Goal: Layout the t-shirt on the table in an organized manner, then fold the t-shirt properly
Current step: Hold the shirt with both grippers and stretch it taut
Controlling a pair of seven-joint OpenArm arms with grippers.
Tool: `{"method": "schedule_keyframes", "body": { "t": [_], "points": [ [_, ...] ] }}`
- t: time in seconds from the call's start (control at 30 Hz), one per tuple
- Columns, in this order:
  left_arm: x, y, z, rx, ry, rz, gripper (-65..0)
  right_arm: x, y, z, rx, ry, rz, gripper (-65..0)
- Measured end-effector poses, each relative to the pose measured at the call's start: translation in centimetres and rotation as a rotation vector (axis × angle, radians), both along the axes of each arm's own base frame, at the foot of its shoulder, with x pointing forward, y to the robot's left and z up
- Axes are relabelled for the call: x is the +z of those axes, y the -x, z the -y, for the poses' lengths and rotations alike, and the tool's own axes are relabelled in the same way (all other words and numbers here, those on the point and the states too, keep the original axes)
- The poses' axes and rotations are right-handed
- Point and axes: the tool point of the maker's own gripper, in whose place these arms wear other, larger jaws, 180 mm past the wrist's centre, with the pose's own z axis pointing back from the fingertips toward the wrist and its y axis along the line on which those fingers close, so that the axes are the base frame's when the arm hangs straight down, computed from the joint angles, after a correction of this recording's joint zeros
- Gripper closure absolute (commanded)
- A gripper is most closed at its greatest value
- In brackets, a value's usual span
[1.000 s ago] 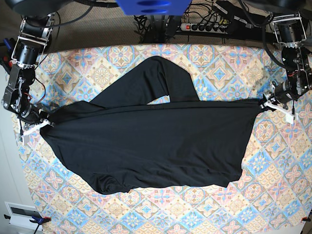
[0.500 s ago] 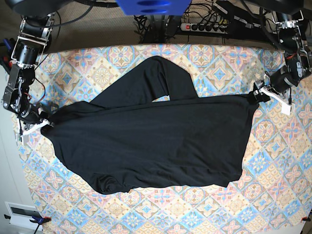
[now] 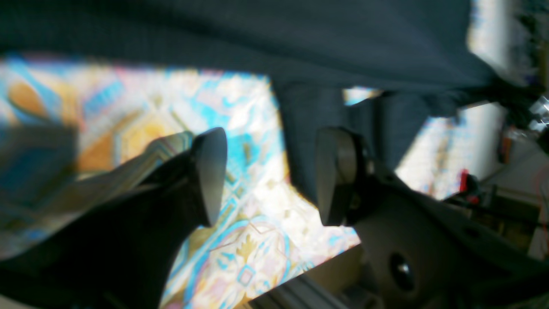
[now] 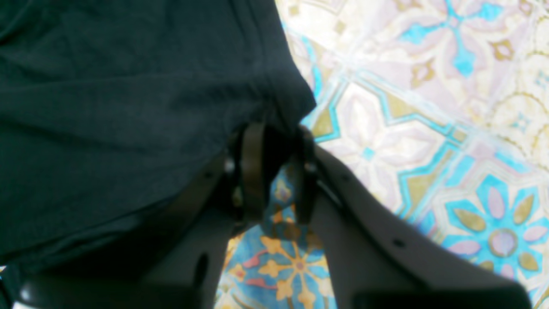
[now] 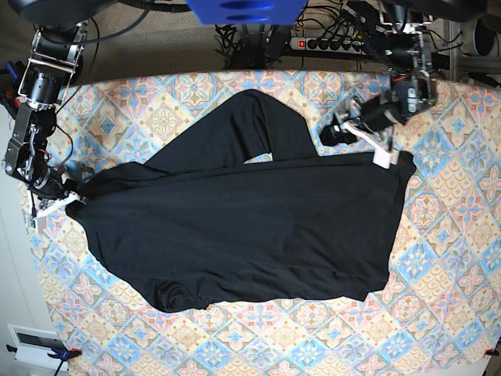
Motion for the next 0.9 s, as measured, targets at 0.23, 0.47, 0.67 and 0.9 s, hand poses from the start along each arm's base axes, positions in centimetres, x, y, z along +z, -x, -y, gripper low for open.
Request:
{"method": "schedule_keyframes", "body": {
  "t": [0.23,0.47,0.67,0.9],
  "points": [
    [-1.2,-1.9,3.5,-0.002,0.086,-0.009,-32.1,0.0,0.1,0.1,-0.001,-0.002,0.002,-10.6],
    [-2.0,-3.1,7.2,-0.066,0.091,0.006,-26.9,0.0,0.1,0.1,-0.004,-0.001,-0.001,-10.6],
    [-1.6,-1.7,7.8,-0.163,0.029,0.02,0.0,0.0,0.1,0.2,-0.006,-0.001,-0.001,-10.6],
    [0.7,4.6,6.7,-0.322,0.06,-0.037,0.0,0.0,0.1,0.1,-0.003,-0.004,0.004,-10.6]
  ]
}}
